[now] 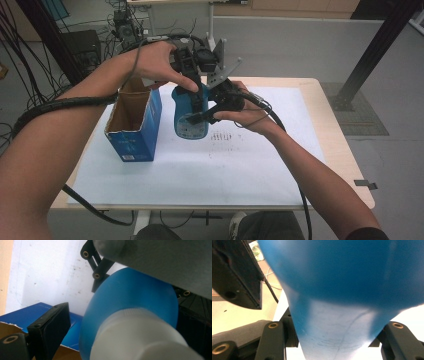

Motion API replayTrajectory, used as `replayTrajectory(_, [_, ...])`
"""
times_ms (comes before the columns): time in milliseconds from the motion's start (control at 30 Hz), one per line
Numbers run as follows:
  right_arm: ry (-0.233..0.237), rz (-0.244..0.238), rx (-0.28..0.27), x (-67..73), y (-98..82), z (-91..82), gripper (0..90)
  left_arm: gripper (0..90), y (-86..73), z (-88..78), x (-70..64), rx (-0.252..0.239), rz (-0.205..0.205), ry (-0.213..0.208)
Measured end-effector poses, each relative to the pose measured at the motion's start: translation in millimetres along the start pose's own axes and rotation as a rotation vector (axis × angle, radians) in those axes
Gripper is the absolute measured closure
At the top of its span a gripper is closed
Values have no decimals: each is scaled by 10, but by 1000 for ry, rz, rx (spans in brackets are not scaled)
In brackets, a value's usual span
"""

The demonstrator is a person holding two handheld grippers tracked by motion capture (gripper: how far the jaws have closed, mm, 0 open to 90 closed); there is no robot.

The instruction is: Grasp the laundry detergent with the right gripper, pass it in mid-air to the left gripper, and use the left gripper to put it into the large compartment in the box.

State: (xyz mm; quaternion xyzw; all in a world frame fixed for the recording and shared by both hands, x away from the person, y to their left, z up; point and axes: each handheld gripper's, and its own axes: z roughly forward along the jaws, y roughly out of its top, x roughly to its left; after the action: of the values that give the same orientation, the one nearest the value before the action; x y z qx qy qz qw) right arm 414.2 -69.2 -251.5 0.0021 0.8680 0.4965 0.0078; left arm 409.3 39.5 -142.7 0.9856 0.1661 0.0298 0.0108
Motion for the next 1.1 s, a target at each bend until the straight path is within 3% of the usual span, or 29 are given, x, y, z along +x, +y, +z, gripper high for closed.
replayTrajectory(1100, [4,-5,2,7,7,20,442,79,-21,9,-3,5,6,1])
